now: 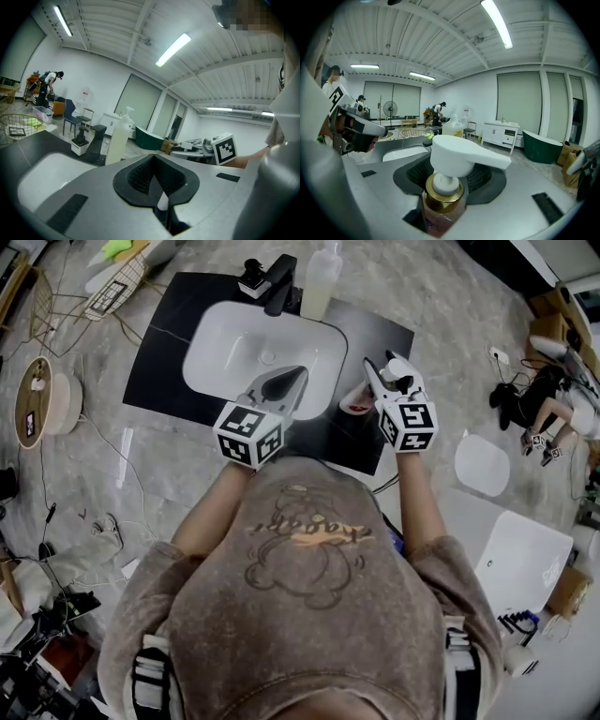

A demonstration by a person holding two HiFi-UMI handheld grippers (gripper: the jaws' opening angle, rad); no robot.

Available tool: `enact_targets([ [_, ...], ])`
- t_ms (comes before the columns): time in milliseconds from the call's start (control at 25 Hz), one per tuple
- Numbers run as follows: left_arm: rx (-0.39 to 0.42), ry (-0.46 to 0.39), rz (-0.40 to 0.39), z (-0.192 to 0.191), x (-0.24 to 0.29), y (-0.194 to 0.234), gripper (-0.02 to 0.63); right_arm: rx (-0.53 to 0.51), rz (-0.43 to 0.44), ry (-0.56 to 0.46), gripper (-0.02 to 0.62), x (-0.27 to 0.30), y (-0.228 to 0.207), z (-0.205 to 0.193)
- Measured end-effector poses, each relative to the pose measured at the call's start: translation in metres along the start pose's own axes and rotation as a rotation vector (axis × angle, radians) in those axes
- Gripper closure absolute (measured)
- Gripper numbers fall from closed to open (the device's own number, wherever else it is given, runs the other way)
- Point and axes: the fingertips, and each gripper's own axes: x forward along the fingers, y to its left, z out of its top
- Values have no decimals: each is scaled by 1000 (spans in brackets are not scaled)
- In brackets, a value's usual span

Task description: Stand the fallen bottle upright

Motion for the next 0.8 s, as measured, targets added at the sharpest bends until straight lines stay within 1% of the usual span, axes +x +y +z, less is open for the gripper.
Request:
enact_targets([
  [280,10,10,-25,-6,2,-17,588,-35,-1,-7,393,-17,10,-5],
  [800,12,29,-52,-8,5,-23,588,-102,12,-10,388,-26,33,-5],
])
